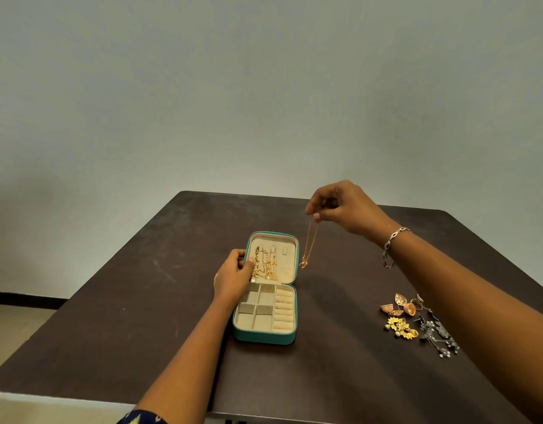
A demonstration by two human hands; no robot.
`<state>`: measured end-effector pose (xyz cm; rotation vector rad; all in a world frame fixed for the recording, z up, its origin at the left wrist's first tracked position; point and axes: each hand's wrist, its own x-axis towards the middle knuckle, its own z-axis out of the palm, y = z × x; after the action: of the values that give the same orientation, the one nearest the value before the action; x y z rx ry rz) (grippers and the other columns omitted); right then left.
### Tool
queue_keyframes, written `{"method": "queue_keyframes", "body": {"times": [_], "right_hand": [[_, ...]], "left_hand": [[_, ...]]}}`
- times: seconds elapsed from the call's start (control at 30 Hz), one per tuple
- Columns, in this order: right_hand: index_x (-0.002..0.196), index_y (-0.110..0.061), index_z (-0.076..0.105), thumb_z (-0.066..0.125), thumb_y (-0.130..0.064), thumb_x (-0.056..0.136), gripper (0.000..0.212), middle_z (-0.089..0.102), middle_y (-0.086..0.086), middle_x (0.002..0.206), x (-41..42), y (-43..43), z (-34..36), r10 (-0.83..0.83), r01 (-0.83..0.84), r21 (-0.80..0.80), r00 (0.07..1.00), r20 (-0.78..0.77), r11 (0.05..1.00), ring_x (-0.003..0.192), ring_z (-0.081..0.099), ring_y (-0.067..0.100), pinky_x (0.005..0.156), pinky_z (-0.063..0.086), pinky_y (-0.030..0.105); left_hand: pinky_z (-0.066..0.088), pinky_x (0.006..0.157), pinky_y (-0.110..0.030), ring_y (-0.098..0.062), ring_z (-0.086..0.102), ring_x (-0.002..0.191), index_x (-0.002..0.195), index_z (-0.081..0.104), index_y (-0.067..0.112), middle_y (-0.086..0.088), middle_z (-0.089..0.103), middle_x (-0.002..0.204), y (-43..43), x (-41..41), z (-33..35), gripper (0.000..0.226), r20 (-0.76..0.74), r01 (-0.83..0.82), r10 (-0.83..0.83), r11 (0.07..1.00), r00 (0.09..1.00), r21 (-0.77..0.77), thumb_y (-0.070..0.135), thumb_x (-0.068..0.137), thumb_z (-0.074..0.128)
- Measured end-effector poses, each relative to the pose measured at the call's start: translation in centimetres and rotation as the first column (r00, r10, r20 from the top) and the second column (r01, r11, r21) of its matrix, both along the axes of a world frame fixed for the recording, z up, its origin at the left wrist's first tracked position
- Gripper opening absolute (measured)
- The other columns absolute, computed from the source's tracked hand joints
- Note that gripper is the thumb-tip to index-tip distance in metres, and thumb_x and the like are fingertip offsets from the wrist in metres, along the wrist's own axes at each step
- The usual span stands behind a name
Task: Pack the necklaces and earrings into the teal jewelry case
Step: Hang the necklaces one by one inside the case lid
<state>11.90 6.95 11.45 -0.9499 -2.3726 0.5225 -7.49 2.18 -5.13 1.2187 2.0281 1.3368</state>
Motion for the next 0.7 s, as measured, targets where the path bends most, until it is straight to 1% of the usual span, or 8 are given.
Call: {"method": "queue_keyframes", "body": {"times": [0.1, 0.23, 0.33, 0.47, 0.6, 0.7], "right_hand": [[0.086, -0.009, 0.069, 0.063, 0.001, 0.080, 0.013, 0.069, 0.010, 0.082, -0.7, -0.1, -0.1, 0.020, -0.020, -0.010, 1.000, -0.011, 1.000, 0.077, 0.065, 0.015, 0.076, 0.050, 0.025], [0.086, -0.008, 0.069, 0.063, 0.002, 0.080, 0.013, 0.066, 0.003, 0.076, -1.8, -0.1, -0.7, 0.037, -0.037, -0.017, 0.999, -0.002, 0.999, 0.067, 0.059, 0.005, 0.067, 0.047, 0.014], [0.087, -0.009, 0.069, 0.063, 0.001, 0.080, 0.013, 0.066, 0.003, 0.078, -2.5, 0.0, -1.3, 0.038, -0.038, -0.035, 0.999, -0.002, 0.999, 0.070, 0.059, 0.007, 0.069, 0.048, 0.017], [0.087, -0.009, 0.069, 0.064, 0.000, 0.080, 0.013, 0.064, 0.000, 0.078, -3.2, 0.1, -2.1, 0.042, -0.042, -0.042, 0.999, 0.011, 0.998, 0.071, 0.057, 0.007, 0.069, 0.047, 0.019], [0.085, -0.011, 0.069, 0.063, 0.001, 0.080, 0.014, 0.064, -0.001, 0.077, -3.7, 0.3, -3.2, 0.041, -0.039, -0.047, 0.998, 0.048, 0.998, 0.064, 0.053, 0.001, 0.057, 0.043, 0.008], [0.085, -0.012, 0.069, 0.063, 0.000, 0.080, 0.014, 0.061, -0.007, 0.074, -4.0, 0.6, -3.9, 0.035, -0.033, -0.030, 0.997, 0.067, 0.999, 0.065, 0.052, 0.000, 0.057, 0.042, 0.008]], "left_hand": [[0.052, 0.083, -0.044, -0.014, 0.064, 0.088, 0.114, 0.052, 0.021, 0.003, 0.066, 0.097, -0.4, 0.0, -0.1, 0.021, 0.060, 0.030, -0.034, 0.997, 0.998, 0.070, 0.027, 0.093, 0.049], [0.053, 0.082, -0.046, -0.014, 0.065, 0.086, 0.113, 0.050, 0.022, 0.003, 0.067, 0.094, -0.6, 0.0, -0.1, 0.021, 0.082, 0.062, -0.072, 0.992, 0.994, 0.112, 0.028, 0.094, 0.048], [0.054, 0.081, -0.046, -0.013, 0.066, 0.085, 0.108, 0.050, 0.025, 0.006, 0.066, 0.091, -0.8, 0.1, 0.0, 0.015, 0.080, 0.074, -0.085, 0.989, 0.993, 0.124, 0.028, 0.094, 0.048], [0.054, 0.079, -0.046, -0.014, 0.066, 0.082, 0.112, 0.051, 0.022, 0.004, 0.068, 0.091, -0.9, 0.1, -0.1, 0.019, 0.074, 0.082, -0.093, 0.987, 0.993, 0.136, 0.028, 0.094, 0.048], [0.054, 0.079, -0.044, -0.012, 0.066, 0.082, 0.111, 0.051, 0.023, 0.006, 0.067, 0.091, -0.8, 0.1, -0.1, 0.018, 0.075, 0.075, -0.087, 0.987, 0.993, 0.145, 0.027, 0.093, 0.049], [0.054, 0.078, -0.043, -0.011, 0.065, 0.082, 0.109, 0.050, 0.025, 0.006, 0.067, 0.093, -0.8, 0.2, -0.2, 0.016, 0.077, 0.080, -0.093, 0.984, 0.993, 0.157, 0.027, 0.094, 0.048]]}}
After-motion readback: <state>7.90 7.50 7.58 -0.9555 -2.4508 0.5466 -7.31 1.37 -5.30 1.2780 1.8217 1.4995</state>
